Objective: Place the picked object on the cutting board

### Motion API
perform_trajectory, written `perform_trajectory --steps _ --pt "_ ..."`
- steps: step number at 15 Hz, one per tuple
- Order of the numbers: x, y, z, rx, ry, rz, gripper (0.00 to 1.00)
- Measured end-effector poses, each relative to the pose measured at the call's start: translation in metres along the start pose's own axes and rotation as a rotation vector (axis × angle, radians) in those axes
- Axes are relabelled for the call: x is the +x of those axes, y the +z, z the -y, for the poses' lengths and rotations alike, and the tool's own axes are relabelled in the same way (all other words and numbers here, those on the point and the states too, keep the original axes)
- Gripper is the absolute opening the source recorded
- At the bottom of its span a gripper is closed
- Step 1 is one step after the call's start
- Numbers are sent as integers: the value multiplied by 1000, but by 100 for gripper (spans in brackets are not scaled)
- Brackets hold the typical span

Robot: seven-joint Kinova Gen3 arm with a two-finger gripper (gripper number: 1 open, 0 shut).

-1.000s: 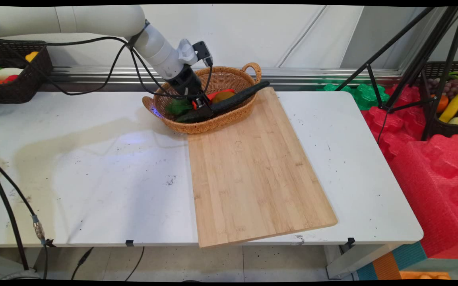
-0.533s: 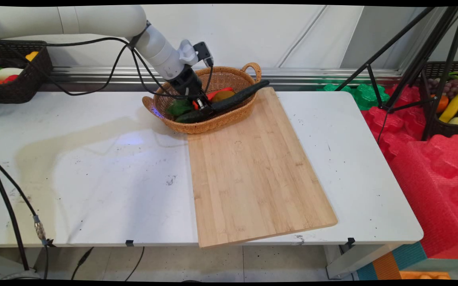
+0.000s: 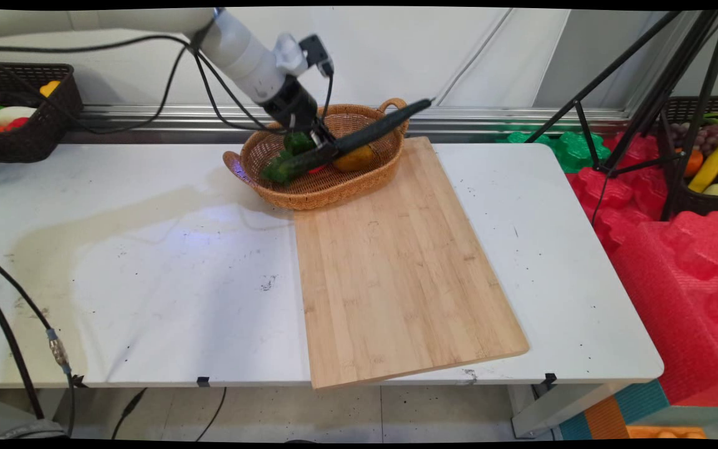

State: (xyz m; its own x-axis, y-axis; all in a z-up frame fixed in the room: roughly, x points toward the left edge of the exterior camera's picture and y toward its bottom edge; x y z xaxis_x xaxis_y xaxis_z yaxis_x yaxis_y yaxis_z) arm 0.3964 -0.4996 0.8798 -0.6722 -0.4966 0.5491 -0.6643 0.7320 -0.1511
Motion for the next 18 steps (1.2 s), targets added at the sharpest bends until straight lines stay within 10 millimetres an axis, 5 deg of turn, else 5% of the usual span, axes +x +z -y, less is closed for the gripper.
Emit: perform_trajectory --steps 8,18 --pt "45 -80 -33 36 63 -110 0" --pt "65 -112 -117 -49 148 -134 0"
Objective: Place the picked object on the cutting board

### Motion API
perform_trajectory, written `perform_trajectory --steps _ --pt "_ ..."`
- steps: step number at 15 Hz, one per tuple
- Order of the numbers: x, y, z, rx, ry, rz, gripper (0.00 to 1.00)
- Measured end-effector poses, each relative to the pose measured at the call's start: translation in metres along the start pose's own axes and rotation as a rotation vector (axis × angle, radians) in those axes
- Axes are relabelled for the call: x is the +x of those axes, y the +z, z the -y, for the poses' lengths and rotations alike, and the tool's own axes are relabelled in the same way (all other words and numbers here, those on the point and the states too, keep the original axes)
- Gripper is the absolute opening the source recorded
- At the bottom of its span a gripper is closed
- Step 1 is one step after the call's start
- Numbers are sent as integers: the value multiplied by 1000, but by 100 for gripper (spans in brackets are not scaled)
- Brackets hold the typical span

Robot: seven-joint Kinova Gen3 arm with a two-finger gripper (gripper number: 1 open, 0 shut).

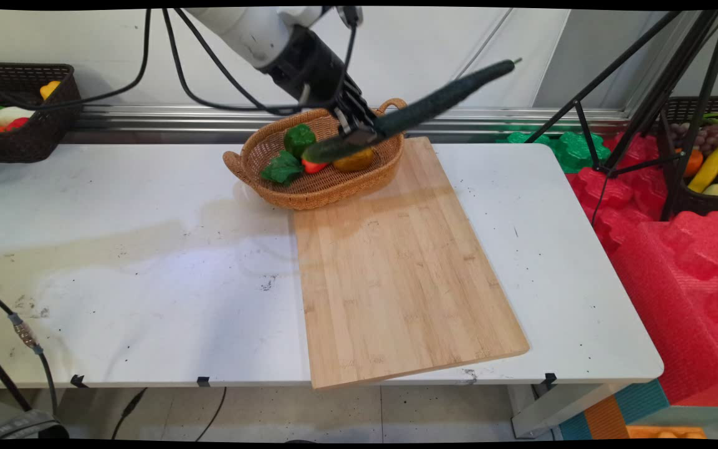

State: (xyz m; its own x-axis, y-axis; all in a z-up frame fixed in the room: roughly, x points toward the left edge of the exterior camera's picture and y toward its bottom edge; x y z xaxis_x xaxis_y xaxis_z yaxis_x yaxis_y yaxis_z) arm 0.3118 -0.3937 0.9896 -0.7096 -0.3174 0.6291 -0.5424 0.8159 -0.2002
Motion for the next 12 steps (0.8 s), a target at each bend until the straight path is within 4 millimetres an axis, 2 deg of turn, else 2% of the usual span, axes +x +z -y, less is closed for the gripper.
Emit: perform_trajectory --steps 3,5,8,12 --pt "2 9 -20 -23 14 15 0" --pt "0 22 -32 -32 26 40 0" --pt "-7 41 -40 -39 39 73 0" --pt "-19 79 -43 -50 56 122 0"
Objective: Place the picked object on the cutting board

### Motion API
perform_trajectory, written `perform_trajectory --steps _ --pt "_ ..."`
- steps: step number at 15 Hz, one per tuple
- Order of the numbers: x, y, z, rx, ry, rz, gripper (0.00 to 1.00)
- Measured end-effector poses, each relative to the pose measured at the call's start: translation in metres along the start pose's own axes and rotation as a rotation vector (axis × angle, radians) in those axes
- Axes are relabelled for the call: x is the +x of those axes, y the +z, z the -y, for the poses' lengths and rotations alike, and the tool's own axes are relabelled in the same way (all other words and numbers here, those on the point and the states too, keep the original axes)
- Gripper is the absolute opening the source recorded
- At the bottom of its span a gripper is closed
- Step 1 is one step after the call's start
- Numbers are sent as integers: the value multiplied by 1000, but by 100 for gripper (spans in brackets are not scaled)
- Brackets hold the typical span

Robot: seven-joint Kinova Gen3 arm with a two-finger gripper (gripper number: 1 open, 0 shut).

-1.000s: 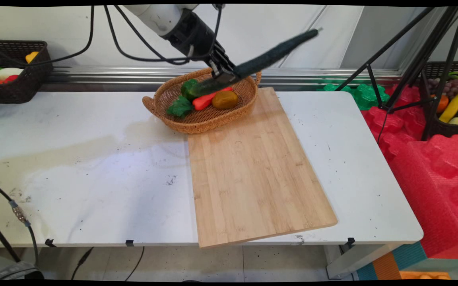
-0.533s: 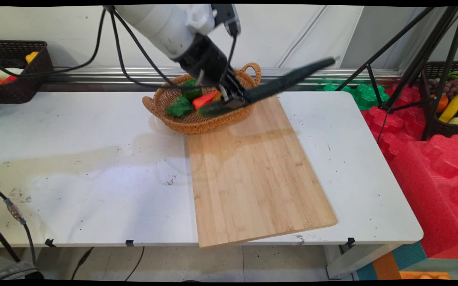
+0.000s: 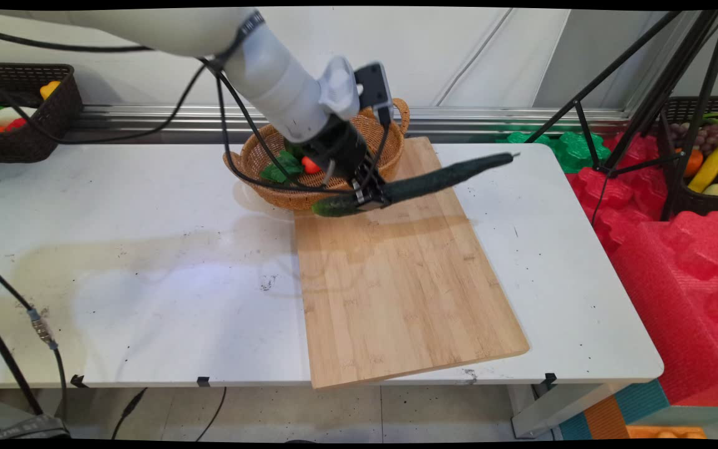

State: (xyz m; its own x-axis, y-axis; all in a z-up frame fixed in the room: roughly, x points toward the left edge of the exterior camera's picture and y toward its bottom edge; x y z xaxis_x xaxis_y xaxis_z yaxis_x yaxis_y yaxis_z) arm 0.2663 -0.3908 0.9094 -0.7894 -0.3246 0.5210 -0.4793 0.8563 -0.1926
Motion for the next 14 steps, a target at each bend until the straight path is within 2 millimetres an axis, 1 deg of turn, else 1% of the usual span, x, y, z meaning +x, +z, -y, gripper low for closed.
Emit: perform_trajectory --steps 1,8,14 --pt "-2 11 1 -4 4 12 0" --pt "-15 62 5 -30 33 85 0" --pt "-25 88 5 -48 62 127 0"
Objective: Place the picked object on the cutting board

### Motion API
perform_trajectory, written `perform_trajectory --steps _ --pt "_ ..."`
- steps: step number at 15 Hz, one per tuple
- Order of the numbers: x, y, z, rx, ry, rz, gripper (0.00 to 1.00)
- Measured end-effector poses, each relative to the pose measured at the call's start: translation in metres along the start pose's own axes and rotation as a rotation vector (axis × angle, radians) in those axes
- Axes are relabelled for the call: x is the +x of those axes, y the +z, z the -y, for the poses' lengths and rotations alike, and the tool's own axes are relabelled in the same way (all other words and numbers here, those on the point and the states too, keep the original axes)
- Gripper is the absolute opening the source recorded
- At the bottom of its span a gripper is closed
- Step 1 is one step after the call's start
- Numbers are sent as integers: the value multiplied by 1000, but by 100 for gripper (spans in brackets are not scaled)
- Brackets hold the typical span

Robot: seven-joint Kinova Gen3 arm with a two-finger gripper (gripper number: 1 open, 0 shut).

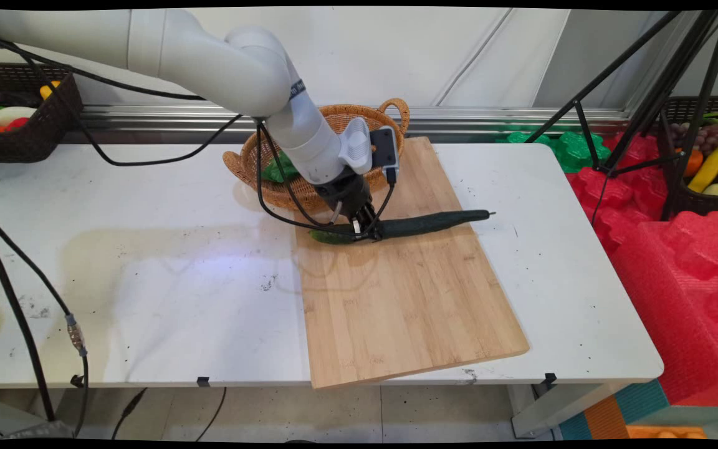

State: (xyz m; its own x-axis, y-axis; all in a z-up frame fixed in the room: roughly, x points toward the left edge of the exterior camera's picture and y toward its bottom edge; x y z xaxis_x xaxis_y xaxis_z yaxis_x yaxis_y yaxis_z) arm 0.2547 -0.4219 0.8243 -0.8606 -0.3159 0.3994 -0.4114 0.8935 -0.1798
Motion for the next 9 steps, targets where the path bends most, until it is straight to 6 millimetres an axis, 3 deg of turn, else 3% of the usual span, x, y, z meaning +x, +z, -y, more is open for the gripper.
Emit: perform_trajectory --steps 3,4,9 --pt "-1 6 -1 -3 11 7 0" --pt "-1 7 -1 -3 14 9 100" --pt "-1 3 -2 5 7 1 100"
